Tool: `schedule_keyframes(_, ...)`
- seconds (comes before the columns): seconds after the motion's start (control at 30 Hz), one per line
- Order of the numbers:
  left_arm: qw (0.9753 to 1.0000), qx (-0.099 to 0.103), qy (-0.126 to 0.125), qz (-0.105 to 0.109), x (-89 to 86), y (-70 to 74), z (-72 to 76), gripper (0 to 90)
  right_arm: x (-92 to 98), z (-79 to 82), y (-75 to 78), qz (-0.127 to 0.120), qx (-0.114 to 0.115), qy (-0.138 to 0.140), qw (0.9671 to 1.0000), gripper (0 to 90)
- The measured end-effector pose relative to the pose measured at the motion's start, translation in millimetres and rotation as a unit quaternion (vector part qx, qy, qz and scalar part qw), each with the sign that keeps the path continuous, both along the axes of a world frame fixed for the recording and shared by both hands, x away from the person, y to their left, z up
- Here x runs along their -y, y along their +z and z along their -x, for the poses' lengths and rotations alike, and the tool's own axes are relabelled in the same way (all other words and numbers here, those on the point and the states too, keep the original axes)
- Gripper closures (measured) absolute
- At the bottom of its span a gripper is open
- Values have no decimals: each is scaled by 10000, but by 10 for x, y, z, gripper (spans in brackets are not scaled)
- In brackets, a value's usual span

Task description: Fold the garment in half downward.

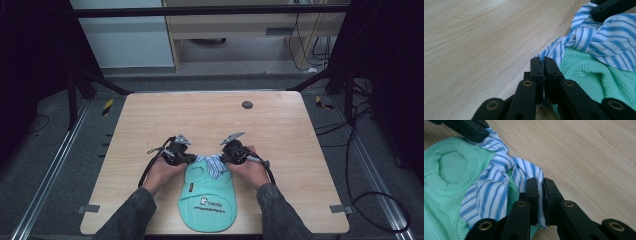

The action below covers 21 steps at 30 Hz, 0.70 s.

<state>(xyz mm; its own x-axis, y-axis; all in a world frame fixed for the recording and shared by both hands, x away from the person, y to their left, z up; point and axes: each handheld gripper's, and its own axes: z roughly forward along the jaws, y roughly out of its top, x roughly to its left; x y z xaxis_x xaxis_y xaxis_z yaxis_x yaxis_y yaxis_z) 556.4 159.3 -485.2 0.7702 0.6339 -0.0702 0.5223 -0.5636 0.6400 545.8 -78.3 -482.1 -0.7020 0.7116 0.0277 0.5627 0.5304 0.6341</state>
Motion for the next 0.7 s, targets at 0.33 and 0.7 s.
schedule_keyframes(0.33, 9998, 142, -88, 96, -14, 144, 32, 875, 35, 62, 188, -29, 175, 161, 9997, 837)
schedule_keyframes(0.7, 9995, 252, -201, 37, 3, 264, 65, 875, 57, 129, 302, 46, 270, 327, 9991, 836)
